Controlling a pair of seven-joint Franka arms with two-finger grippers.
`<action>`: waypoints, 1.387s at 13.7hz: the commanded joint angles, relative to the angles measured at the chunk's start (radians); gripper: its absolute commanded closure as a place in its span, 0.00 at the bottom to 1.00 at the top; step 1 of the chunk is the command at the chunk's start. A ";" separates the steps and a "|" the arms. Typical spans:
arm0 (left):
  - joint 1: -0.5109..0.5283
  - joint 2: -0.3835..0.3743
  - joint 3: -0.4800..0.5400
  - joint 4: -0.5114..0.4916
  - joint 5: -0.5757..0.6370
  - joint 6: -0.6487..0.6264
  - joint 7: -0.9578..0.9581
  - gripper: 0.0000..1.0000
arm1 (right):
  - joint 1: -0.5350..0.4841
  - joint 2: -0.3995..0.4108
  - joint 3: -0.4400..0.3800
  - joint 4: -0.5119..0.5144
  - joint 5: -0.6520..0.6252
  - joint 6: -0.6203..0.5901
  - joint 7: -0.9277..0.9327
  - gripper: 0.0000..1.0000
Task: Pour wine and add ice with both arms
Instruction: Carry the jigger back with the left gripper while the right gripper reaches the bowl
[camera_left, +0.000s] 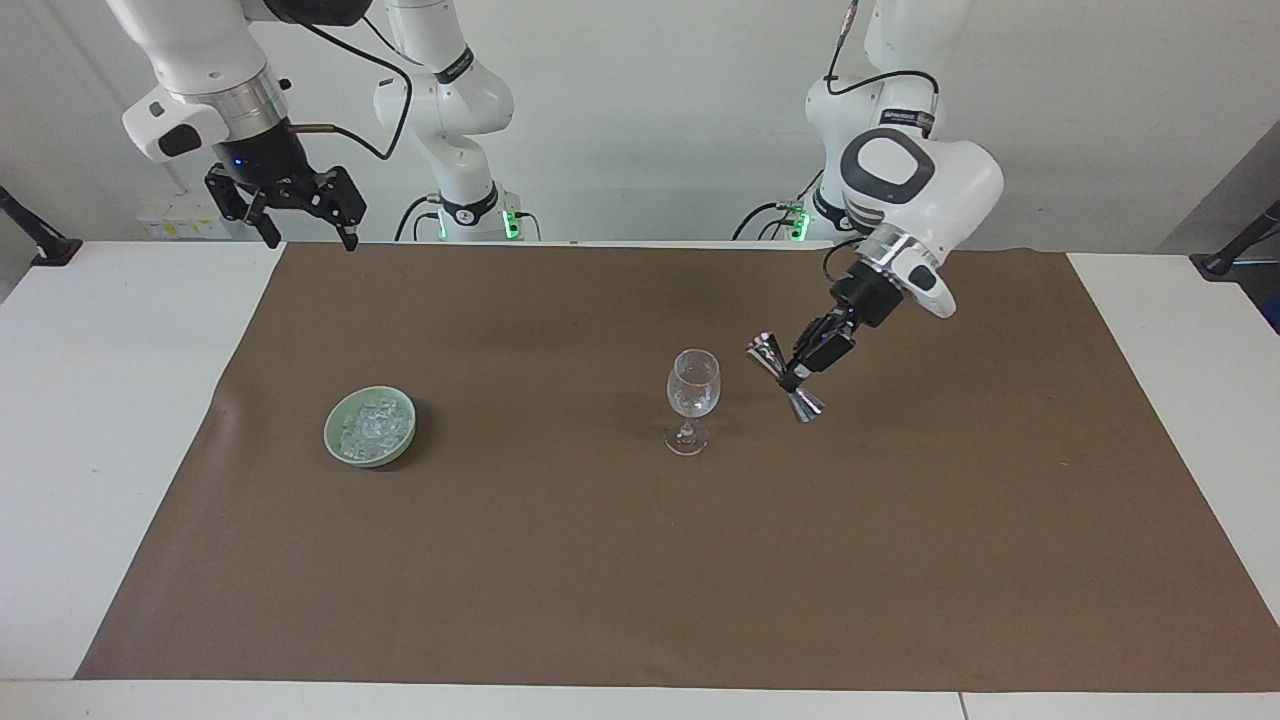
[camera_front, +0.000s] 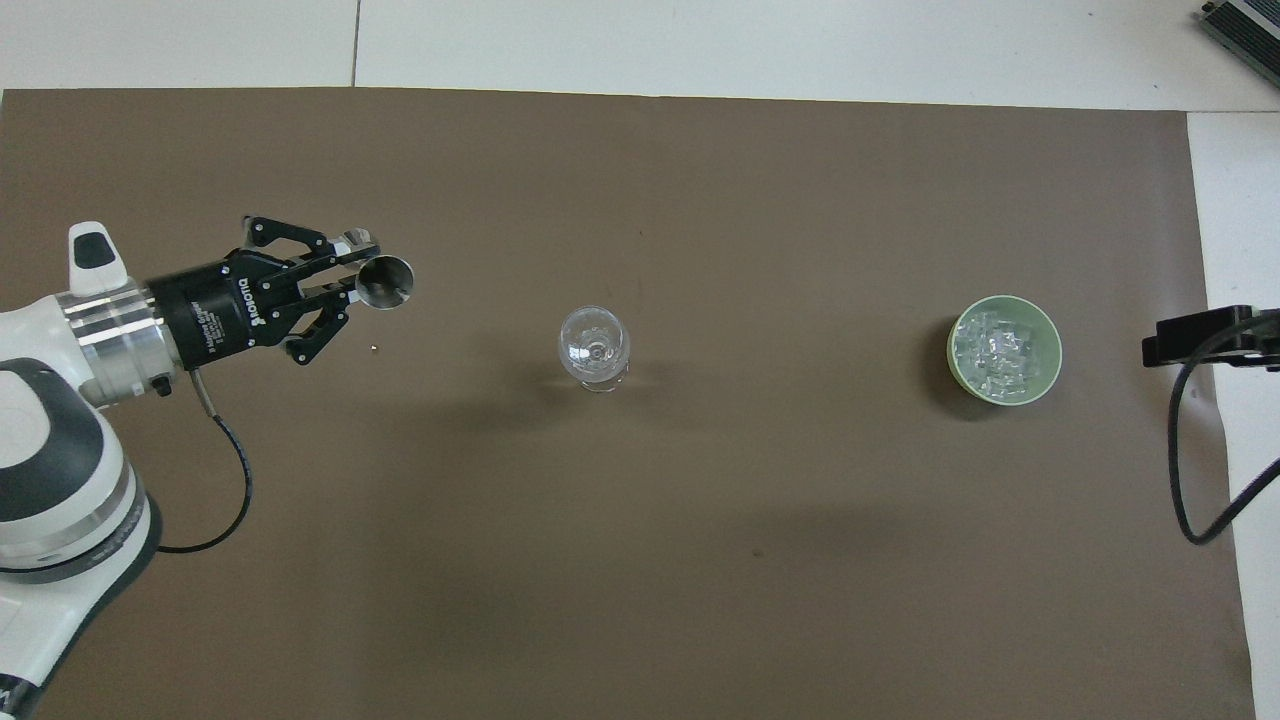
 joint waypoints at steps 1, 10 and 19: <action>0.159 0.046 -0.012 0.007 -0.092 -0.162 -0.020 1.00 | -0.009 -0.035 0.006 -0.107 0.001 0.085 -0.050 0.00; 0.422 0.273 -0.012 0.020 -0.218 -0.284 -0.254 1.00 | -0.019 0.035 0.005 -0.324 0.001 0.481 -0.261 0.00; 0.413 0.330 -0.012 -0.074 -0.365 -0.228 -0.175 1.00 | -0.044 0.167 0.005 -0.476 0.001 0.743 -0.528 0.00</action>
